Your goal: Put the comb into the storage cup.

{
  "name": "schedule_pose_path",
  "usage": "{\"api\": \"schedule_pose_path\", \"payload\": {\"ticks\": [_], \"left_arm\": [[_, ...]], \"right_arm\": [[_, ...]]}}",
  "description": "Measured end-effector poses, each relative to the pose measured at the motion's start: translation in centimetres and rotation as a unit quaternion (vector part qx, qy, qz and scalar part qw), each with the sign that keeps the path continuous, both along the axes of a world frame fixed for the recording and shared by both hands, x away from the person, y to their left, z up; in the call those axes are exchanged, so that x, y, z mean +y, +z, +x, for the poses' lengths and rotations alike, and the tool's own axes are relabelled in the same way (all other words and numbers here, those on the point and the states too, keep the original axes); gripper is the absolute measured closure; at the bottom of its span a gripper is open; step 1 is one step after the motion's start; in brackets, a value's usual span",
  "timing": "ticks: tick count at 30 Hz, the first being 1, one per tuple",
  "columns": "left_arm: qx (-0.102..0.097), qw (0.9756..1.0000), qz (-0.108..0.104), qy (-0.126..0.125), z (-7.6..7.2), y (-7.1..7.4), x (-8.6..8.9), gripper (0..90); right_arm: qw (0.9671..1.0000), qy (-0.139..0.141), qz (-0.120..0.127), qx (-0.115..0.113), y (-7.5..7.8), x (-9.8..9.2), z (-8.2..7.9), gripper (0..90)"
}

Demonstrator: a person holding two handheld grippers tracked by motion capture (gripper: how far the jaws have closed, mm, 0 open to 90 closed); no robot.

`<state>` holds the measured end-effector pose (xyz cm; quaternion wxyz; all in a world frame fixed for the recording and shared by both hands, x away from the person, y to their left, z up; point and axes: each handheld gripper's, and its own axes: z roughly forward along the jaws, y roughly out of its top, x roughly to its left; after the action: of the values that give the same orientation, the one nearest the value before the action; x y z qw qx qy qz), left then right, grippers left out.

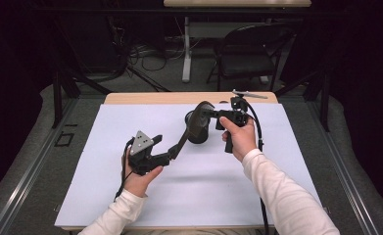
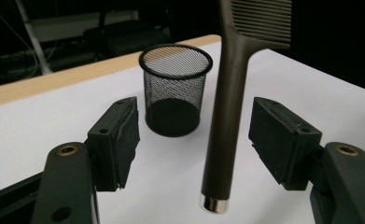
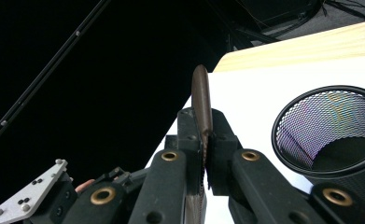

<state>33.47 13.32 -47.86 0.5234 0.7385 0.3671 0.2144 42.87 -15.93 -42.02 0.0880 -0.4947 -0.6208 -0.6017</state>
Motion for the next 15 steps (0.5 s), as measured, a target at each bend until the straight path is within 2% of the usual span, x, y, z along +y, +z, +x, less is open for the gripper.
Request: {"api": "schedule_pose_path", "payload": {"ticks": [7,15], "left_arm": [[-0.013,0.9998,0.015,0.009,0.5,0.1,0.7,33.4],[0.015,0.9994,0.023,0.019,1.3,0.0,1.5,31.3]], "right_arm": [[1.0000,-0.002,0.000,-0.001,0.1,-0.2,0.0,86.7],[1.0000,-0.003,0.000,-0.002,0.2,-0.4,0.0,86.7]]}}
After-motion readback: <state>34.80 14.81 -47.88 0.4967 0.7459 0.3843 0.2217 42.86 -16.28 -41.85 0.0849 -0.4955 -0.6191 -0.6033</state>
